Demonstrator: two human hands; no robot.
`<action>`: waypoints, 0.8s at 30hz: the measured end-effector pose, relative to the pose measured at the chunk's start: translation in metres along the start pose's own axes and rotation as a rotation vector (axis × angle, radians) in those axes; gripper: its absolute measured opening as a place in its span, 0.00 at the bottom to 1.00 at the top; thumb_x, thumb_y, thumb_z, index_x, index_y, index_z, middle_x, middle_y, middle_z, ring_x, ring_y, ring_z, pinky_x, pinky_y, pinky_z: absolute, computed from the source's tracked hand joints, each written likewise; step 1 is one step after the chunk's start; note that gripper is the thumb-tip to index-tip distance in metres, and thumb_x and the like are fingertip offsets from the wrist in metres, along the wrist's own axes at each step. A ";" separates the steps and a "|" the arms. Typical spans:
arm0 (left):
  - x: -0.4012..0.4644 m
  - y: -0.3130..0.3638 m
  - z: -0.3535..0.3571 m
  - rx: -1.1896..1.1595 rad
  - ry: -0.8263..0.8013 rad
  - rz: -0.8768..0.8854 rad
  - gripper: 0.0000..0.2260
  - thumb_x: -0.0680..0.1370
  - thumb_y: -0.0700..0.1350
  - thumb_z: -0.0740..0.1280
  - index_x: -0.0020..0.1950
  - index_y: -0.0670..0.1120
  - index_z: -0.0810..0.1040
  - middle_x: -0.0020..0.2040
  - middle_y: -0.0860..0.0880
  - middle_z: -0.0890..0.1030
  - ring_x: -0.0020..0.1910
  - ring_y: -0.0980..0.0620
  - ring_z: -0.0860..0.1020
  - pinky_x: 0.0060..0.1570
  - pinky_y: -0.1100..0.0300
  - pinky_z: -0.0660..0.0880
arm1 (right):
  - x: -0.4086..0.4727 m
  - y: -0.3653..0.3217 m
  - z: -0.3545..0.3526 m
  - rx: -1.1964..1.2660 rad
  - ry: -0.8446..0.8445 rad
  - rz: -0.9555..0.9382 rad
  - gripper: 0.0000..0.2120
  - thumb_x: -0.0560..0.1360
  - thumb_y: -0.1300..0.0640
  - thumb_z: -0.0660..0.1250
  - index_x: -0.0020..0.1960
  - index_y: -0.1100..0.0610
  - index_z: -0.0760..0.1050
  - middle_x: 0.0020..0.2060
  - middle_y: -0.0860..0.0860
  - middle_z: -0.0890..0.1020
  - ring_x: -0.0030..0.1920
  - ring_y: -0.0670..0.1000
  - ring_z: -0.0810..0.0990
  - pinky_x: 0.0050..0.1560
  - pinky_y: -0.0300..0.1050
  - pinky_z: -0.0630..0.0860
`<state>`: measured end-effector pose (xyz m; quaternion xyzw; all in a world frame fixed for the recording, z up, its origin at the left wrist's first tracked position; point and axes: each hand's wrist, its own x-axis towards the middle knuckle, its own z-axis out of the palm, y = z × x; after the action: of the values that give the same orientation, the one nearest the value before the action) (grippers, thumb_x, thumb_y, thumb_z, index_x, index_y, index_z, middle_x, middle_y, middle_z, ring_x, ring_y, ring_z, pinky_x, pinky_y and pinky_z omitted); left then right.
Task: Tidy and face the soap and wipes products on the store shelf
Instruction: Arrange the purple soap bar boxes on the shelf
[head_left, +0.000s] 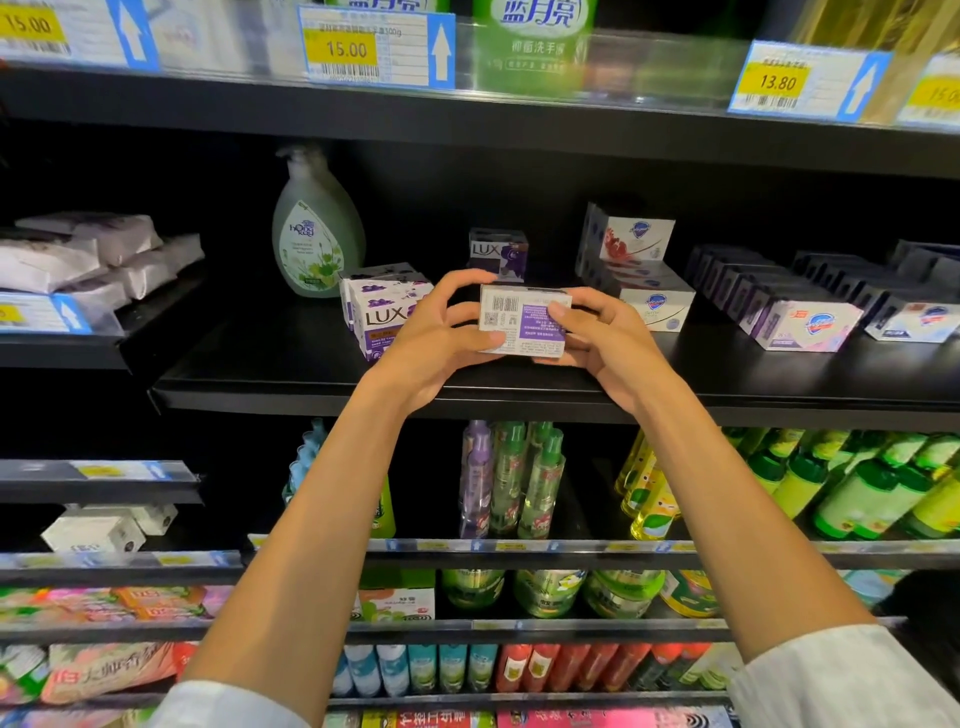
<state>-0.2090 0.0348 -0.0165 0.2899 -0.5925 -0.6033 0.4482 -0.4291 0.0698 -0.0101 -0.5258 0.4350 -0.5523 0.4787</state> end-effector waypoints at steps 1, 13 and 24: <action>0.000 0.000 0.000 -0.005 0.001 -0.004 0.28 0.77 0.30 0.73 0.73 0.49 0.72 0.65 0.38 0.81 0.63 0.41 0.82 0.63 0.39 0.80 | -0.001 0.000 0.000 -0.004 0.005 -0.014 0.13 0.81 0.60 0.70 0.65 0.60 0.78 0.56 0.59 0.87 0.59 0.60 0.86 0.55 0.54 0.85; -0.001 0.004 0.007 -0.063 0.064 -0.051 0.16 0.84 0.44 0.69 0.69 0.38 0.76 0.63 0.40 0.84 0.61 0.40 0.84 0.65 0.41 0.79 | -0.003 0.001 0.001 -0.068 0.003 -0.090 0.15 0.79 0.64 0.72 0.65 0.56 0.78 0.57 0.54 0.87 0.60 0.54 0.86 0.62 0.55 0.83; -0.001 0.001 0.000 -0.093 0.041 0.001 0.11 0.81 0.39 0.71 0.63 0.42 0.77 0.66 0.39 0.81 0.65 0.41 0.81 0.68 0.42 0.78 | 0.000 -0.001 0.002 -0.042 -0.076 -0.018 0.16 0.84 0.54 0.66 0.68 0.61 0.78 0.61 0.57 0.85 0.62 0.57 0.84 0.60 0.55 0.83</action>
<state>-0.2086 0.0360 -0.0155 0.2807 -0.5545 -0.6241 0.4735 -0.4273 0.0698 -0.0094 -0.5603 0.4233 -0.5271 0.4785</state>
